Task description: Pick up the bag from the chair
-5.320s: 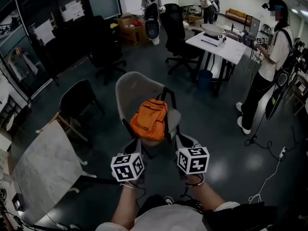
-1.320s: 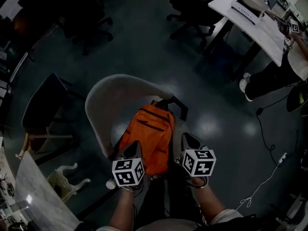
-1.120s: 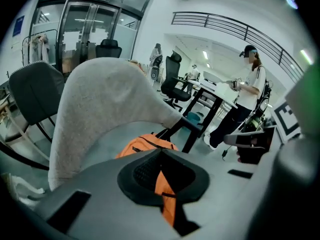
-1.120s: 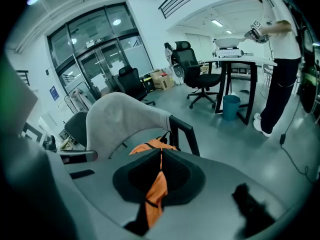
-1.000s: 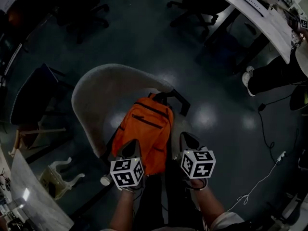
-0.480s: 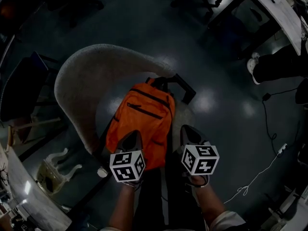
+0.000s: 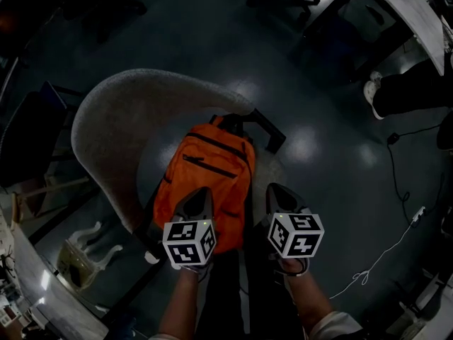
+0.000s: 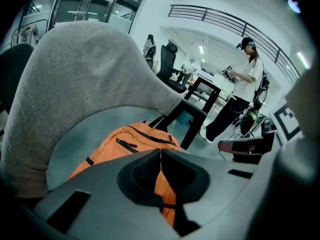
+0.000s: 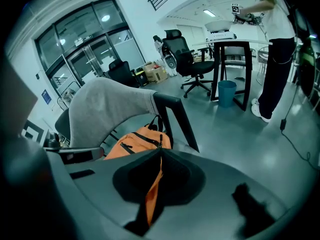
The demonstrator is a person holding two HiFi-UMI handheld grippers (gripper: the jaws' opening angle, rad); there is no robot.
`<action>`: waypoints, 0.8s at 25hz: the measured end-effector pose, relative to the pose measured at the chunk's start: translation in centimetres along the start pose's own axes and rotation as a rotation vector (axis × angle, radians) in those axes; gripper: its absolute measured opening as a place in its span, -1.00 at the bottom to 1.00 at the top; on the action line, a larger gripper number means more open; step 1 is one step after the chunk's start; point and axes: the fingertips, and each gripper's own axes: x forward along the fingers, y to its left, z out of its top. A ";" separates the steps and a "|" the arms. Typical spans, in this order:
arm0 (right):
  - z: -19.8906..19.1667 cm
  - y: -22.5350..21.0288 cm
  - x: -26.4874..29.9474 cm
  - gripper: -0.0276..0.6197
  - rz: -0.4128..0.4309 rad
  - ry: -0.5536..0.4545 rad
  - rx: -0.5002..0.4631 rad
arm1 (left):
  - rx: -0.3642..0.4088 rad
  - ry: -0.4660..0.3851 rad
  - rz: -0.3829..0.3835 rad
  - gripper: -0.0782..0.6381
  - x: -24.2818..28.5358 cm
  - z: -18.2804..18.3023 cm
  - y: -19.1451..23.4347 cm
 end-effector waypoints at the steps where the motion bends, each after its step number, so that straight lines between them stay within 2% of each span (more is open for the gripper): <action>1: -0.1 -0.1 0.1 -0.81 0.000 0.003 0.002 | 0.001 0.001 -0.005 -0.74 0.2 0.1 -0.1; 13: -0.1 -1.5 2.5 -0.81 -0.006 0.018 0.021 | 0.041 0.027 -0.039 -0.73 4.2 1.3 0.1; 14: 0.1 -1.6 2.6 -0.81 -0.007 0.017 0.023 | 0.044 0.029 -0.043 -0.71 4.5 1.5 0.1; 16: 0.3 -1.8 2.9 -0.81 -0.008 0.015 0.023 | 0.048 0.037 -0.051 -0.47 5.1 1.7 -0.1; 20: 0.7 -2.2 3.4 -0.81 -0.010 0.016 0.023 | 0.068 0.043 -0.054 -0.45 6.2 2.3 -0.1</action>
